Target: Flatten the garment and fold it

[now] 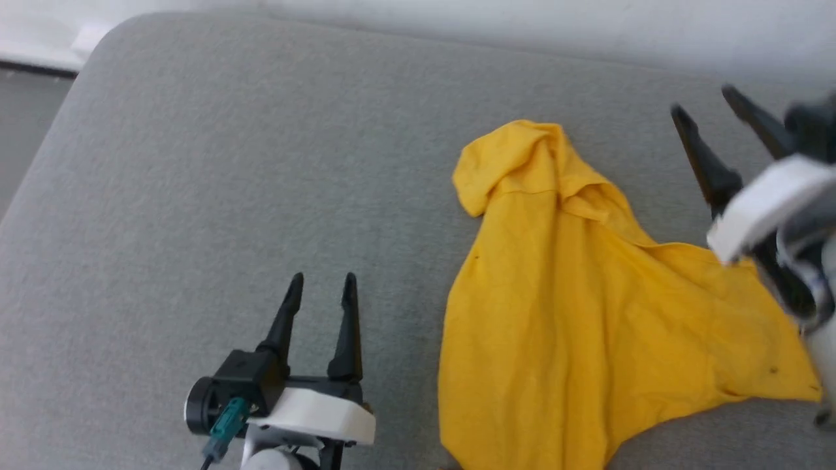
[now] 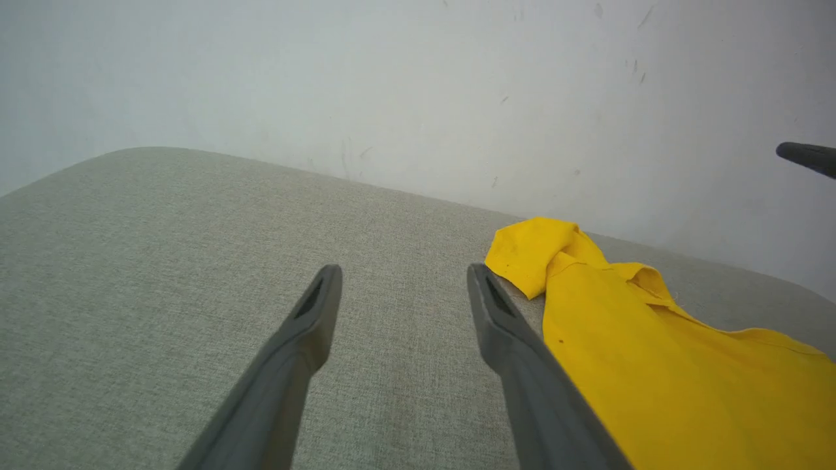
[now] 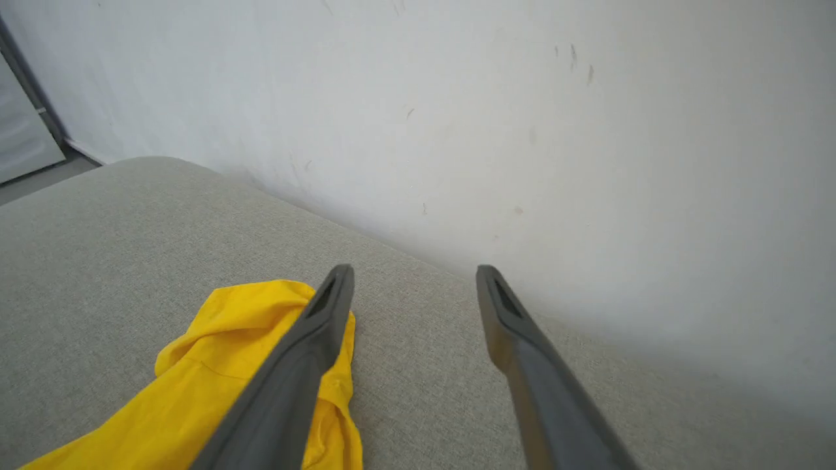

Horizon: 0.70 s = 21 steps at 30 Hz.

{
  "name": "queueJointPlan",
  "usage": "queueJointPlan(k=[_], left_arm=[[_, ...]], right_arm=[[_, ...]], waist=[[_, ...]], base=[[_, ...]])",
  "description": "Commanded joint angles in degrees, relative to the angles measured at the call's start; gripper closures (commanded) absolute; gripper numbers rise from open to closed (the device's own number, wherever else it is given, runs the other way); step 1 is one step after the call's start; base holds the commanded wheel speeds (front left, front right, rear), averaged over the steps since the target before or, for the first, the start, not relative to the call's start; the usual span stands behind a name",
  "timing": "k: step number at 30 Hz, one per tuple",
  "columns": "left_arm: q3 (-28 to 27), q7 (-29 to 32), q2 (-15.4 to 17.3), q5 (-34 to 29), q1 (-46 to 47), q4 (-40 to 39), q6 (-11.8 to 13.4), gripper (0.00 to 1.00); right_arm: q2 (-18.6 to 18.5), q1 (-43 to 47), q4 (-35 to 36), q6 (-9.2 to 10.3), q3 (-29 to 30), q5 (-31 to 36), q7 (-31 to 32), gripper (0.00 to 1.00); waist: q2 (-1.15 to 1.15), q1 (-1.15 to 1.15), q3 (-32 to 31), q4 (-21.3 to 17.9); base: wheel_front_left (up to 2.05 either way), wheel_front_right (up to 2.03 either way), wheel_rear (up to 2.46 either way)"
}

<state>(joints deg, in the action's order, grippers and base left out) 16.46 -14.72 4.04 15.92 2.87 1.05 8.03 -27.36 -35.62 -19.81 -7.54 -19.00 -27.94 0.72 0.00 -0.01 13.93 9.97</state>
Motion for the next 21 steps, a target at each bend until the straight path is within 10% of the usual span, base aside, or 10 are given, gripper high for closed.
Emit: queueJointPlan(k=[1, 10, 21], left_arm=[[-0.52, -0.28, 0.44, -0.75, -0.99, -0.7, -0.35, 0.0], [-2.7, -0.28, 1.27, -1.97, -6.5, -6.52, -1.1, 0.0], [-0.56, 4.2, 2.7, -3.57, -2.44, -6.54, -3.81, 0.0]], right_arm=[[1.96, 4.02, 1.95, 0.05, 2.64, 1.15, -0.38, 0.0], [23.05, 39.14, 29.47, 0.05, 27.24, 16.6, -2.23, 0.0], [24.47, 44.86, 37.26, 0.05, 28.94, 14.01, -1.9, 0.0]], waist=[[0.0, 0.01, -3.81, -4.33], [0.0, 0.01, -3.87, -8.72], [0.0, 0.01, -1.1, -11.54]], base=[[0.0, 0.0, 0.0], [0.0, 0.0, 0.0], [0.0, 0.0, 0.0]])
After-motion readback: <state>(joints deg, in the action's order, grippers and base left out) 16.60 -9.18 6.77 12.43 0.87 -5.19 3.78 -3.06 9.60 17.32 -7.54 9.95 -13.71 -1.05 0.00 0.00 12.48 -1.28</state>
